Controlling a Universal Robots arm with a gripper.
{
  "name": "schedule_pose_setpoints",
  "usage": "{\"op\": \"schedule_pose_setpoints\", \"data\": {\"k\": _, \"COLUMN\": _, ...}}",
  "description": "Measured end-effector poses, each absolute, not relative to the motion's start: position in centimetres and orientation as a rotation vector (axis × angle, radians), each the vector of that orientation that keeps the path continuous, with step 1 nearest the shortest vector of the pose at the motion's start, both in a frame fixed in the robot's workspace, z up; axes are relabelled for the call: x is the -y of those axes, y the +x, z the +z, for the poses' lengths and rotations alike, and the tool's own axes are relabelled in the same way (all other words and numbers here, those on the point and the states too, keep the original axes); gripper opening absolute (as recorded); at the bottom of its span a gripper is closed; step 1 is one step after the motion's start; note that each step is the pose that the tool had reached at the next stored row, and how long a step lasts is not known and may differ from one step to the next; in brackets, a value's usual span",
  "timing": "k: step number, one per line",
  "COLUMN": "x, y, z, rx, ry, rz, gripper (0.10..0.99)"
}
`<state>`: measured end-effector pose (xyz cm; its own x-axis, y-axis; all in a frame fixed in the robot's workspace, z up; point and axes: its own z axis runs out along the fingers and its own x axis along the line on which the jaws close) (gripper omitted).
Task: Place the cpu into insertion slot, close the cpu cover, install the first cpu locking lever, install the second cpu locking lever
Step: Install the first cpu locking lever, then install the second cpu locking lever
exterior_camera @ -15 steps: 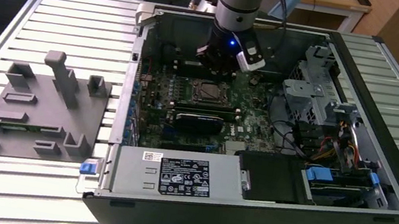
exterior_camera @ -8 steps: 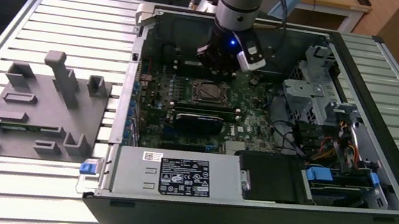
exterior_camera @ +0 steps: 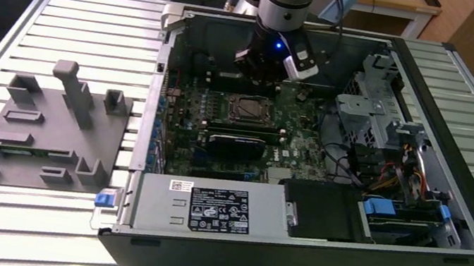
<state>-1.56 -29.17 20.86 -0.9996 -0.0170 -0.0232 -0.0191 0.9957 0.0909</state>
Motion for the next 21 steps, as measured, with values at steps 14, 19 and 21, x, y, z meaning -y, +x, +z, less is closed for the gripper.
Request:
{"op": "schedule_pose_setpoints", "data": {"k": 14, "x": 29.45, "y": -1.50, "z": 20.85, "rx": -3.116, "ry": -0.028, "rz": 0.142, "gripper": 0.106}}
{"op": "schedule_pose_setpoints", "data": {"k": 19, "x": 29.62, "y": -1.48, "z": 20.85, "rx": -3.116, "ry": -0.028, "rz": 0.142, "gripper": 0.106}}
{"op": "schedule_pose_setpoints", "data": {"k": 21, "x": 29.67, "y": -1.48, "z": 20.84, "rx": -3.116, "ry": -0.028, "rz": 0.142, "gripper": 0.106}}
